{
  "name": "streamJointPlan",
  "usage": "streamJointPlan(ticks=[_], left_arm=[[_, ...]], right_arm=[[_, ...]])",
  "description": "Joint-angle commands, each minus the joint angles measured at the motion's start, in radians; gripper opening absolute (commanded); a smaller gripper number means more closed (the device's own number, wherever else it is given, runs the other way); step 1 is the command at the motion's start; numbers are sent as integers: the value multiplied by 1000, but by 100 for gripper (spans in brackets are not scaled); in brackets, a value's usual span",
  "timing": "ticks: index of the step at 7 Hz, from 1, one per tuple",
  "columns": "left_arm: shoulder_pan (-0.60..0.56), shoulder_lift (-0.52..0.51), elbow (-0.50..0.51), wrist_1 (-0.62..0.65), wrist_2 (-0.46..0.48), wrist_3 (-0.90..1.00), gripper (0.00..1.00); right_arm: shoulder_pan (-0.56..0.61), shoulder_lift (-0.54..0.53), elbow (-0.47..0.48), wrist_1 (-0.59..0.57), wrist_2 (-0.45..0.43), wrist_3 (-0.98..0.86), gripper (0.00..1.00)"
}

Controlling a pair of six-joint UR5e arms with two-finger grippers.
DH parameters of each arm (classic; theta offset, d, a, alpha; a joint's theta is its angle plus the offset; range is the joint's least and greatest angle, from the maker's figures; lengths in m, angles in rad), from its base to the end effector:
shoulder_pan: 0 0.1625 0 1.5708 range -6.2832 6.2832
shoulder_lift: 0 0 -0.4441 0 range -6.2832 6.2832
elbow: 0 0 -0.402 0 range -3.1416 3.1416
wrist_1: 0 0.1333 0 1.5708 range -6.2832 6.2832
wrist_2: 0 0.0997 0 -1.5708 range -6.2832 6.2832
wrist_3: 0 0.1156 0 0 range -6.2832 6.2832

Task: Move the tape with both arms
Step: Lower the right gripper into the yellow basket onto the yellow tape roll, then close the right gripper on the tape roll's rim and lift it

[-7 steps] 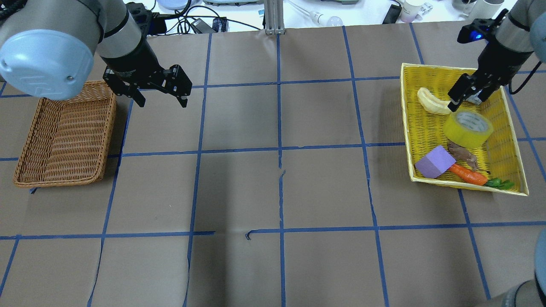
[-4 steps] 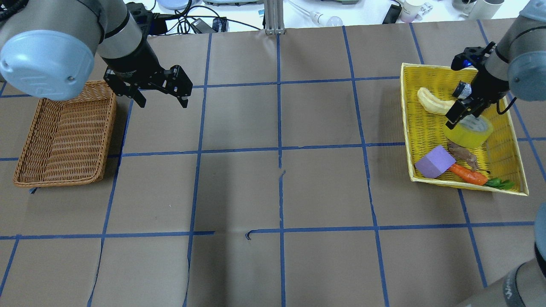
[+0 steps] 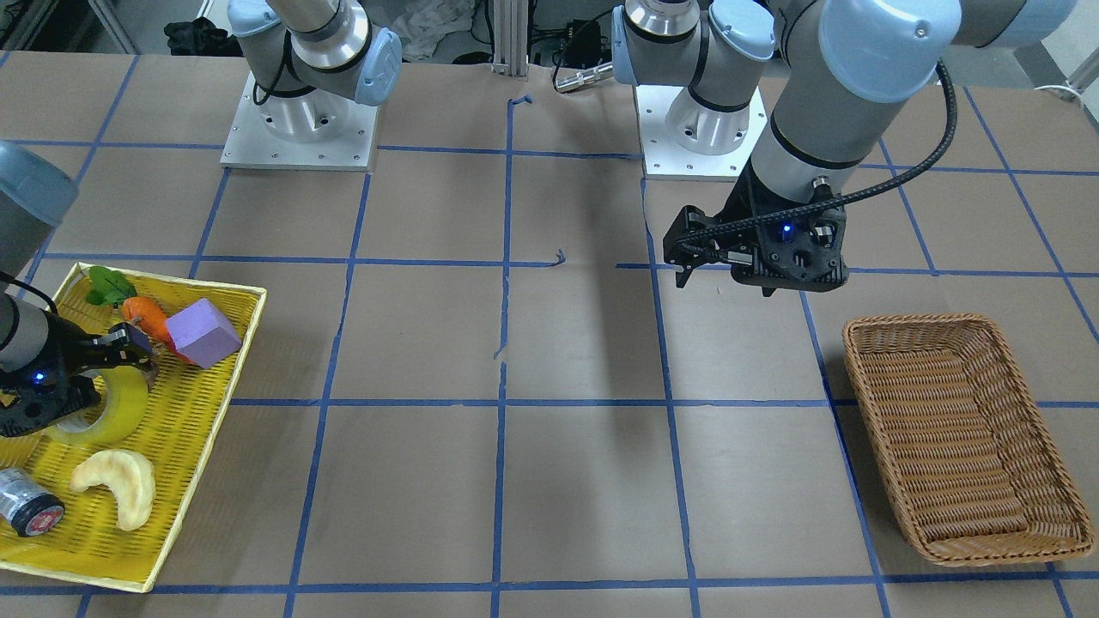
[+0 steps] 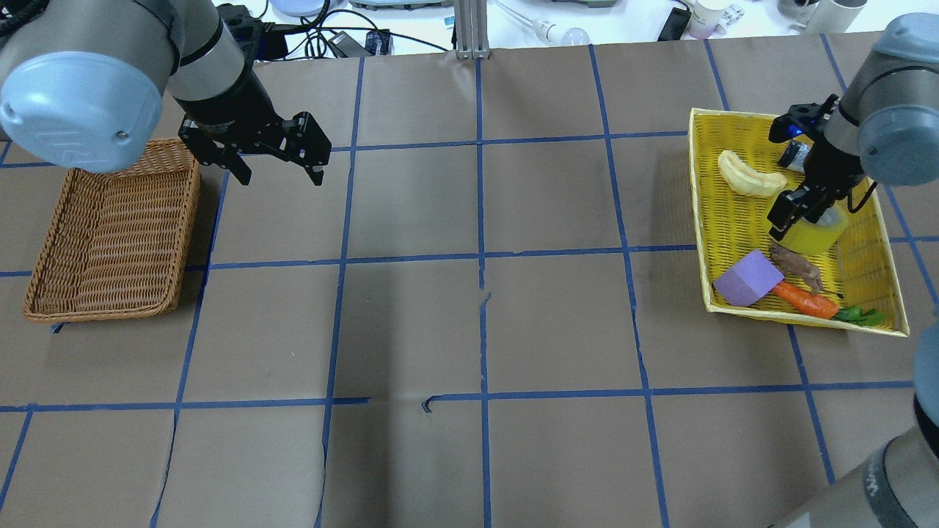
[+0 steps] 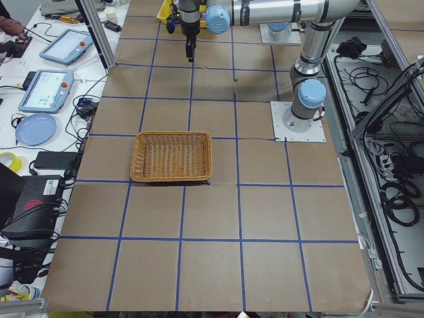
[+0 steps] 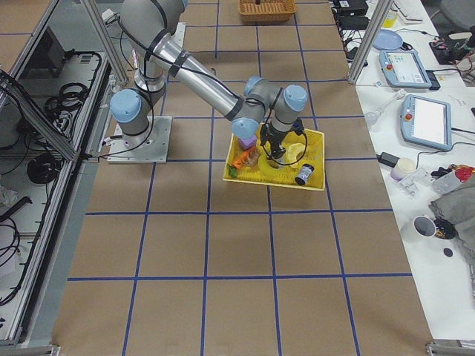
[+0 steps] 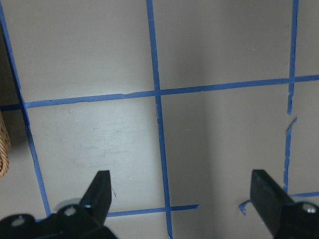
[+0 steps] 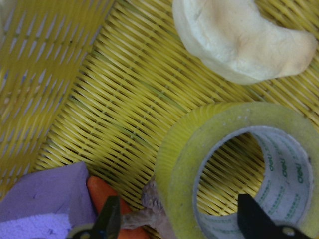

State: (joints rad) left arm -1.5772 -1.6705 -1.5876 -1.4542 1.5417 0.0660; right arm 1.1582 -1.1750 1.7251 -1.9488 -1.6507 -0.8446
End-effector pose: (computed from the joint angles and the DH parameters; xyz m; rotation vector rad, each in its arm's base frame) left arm -0.1401 -0.5423 0.4421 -0.1127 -3.1105 0.0015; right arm -0.1239 -0.5924 0.2315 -0.6730 3.0174 0.2884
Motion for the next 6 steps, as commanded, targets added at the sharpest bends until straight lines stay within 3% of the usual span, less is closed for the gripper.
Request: streamJointPlan(ticks=[1,4,6], left_arm=[[-1,0,0,0,0,0,100],[-1,0,1,0,0,0,100],[-1,0,0,0,0,0,100]], right_arm=[[0,0,-2,2,-1,-1,0],[0,-15,-33,23,0,5,0],[23,-75,-117,91,14,31,0]])
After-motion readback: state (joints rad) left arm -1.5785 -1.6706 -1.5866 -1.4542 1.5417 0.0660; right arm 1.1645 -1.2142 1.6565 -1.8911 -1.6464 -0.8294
